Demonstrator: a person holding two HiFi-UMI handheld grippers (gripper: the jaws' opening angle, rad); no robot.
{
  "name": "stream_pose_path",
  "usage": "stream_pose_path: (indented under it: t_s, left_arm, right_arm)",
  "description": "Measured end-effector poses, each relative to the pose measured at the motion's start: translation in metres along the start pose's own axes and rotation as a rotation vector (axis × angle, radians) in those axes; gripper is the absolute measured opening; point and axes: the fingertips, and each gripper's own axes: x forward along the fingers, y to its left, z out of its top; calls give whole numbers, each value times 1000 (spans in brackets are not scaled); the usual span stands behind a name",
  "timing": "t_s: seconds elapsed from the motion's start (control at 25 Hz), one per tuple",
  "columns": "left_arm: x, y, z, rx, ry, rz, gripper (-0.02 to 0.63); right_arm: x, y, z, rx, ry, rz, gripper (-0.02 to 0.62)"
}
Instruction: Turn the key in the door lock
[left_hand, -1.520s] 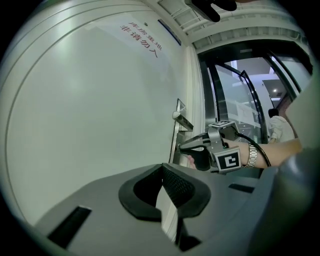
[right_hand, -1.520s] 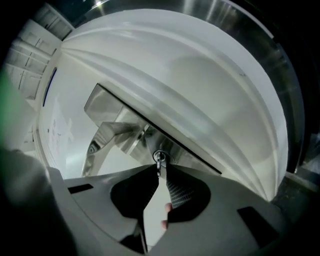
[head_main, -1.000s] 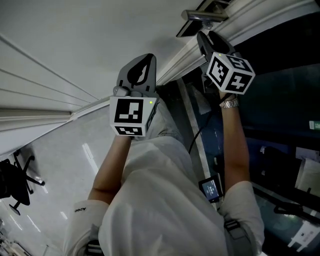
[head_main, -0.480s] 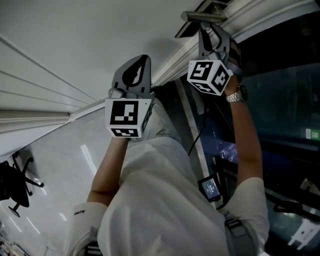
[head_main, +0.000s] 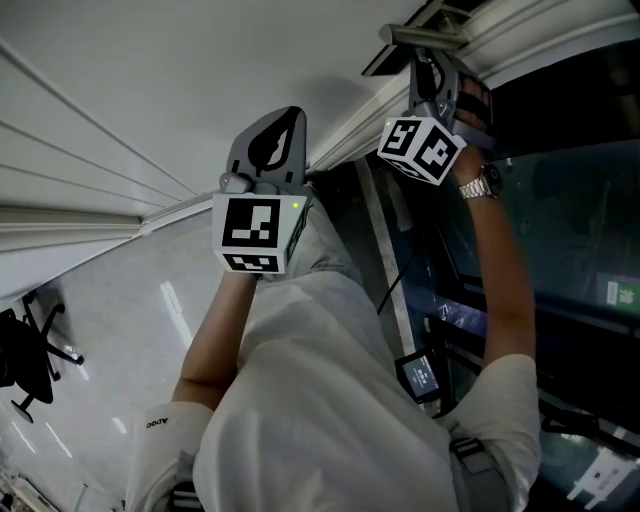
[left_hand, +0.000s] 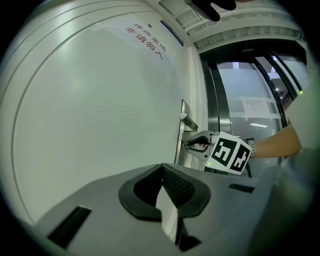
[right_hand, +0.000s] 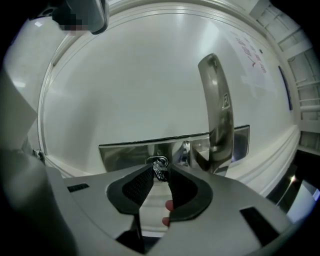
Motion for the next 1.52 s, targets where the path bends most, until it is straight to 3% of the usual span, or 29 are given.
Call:
stream_pose_path:
  t_s: [0.2, 0.48, 1.0, 1.12, 1.24, 1.52]
  left_arm:
    - [-5, 8, 0, -1, 2, 23, 9]
    - [0, 2, 0, -2, -1, 15, 10]
    - [10, -7, -1, -15, -5, -10, 10]
    - [12, -10, -3, -16, -1, -15, 9]
    - [14, -9, -4, -17, -1, -10, 9]
    - [12, -3, -4, -17, -1, 3, 9]
  right_arm:
    - [-3, -1, 1, 10, 12, -34, 83]
    - [-1, -3, 1, 207, 4, 21, 81]
    - [-4, -6, 4, 451, -3, 115, 78]
    - [-3, -7, 2, 534, -3, 144, 65]
    - [-1, -6, 0, 652, -7, 183, 10]
    - [-1, -6, -2, 803, -8, 218, 10]
